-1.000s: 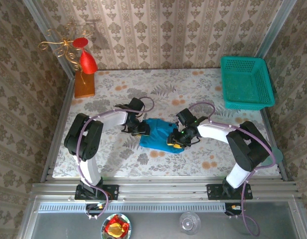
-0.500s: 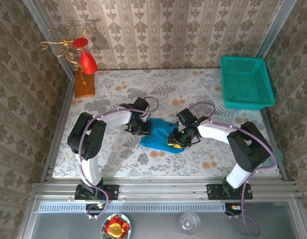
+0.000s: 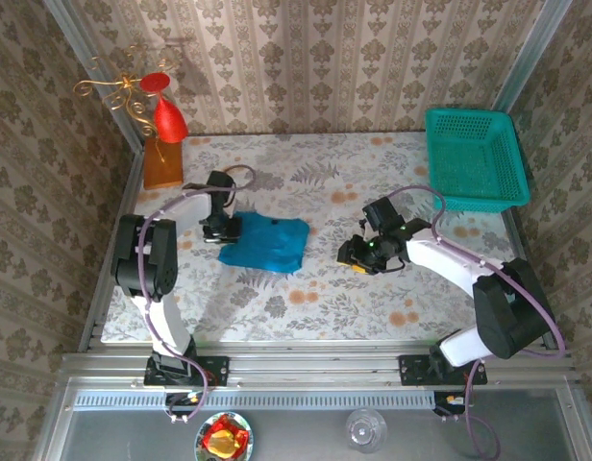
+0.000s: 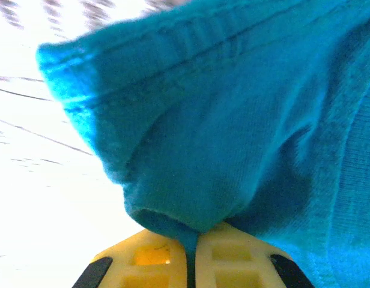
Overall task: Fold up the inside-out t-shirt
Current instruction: Move the T-shirt to the middle-left of the table.
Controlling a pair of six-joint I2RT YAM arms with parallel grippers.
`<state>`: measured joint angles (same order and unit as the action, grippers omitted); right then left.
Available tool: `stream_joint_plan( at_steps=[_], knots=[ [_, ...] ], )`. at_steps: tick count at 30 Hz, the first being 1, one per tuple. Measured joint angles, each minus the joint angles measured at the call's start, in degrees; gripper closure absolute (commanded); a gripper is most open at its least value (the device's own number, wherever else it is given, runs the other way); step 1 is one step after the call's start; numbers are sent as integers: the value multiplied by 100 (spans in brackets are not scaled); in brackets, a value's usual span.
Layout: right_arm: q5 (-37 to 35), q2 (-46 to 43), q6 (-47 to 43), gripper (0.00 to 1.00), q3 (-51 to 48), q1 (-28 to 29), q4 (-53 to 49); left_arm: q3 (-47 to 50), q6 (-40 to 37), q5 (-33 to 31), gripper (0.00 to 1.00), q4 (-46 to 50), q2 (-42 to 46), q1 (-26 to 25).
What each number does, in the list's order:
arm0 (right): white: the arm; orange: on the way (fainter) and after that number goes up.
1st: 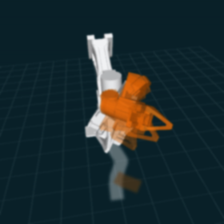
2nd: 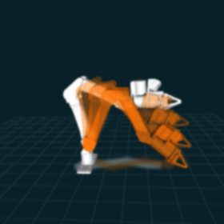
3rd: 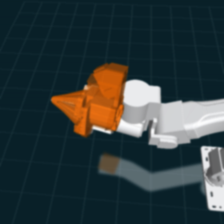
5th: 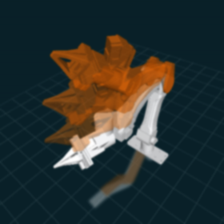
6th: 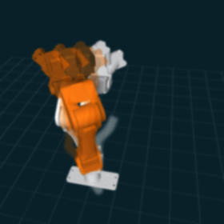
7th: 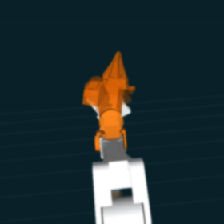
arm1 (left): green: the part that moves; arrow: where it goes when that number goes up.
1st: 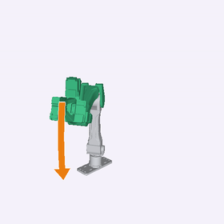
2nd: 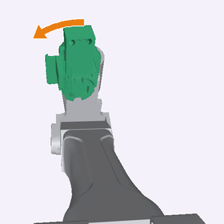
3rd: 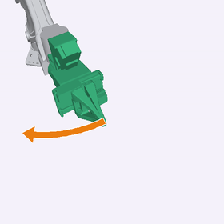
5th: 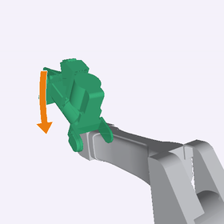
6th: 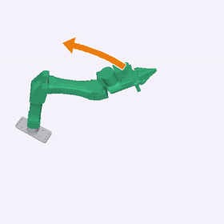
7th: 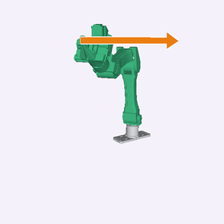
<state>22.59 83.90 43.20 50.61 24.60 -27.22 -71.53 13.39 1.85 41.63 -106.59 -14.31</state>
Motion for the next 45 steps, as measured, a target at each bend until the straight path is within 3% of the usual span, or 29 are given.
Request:
stream_joint_plan(
  at_steps=[7,16,21,29,36,42,45],
  knots=[
    [168,-2,-260,54,-9,-197,-24,-498,-463,-835,99,155,-426,686],
    [474,-70,-468,55,-212,-354,-13,-1128,-977,-2977,98,304,-1056,1108],
    [579,-70,-592,55,-289,-487,-17,-1517,-1185,-3484,97,223,-1311,1464],
    [643,-107,-706,55,-485,-581,-11,-2804,-1434,-3550,95,214,-1978,2041],
    [643,-131,-699,55,-538,-584,7,-3580,-1373,-3276,91,647,-2586,2203],
    [640,-146,-702,55,-535,-588,-7,-3582,-1250,-3128,76,826,-2601,2404],
    [640,-146,-702,55,-531,-588,-39,-3615,-1150,-3108,62,892,-2597,2507]
  ],
)
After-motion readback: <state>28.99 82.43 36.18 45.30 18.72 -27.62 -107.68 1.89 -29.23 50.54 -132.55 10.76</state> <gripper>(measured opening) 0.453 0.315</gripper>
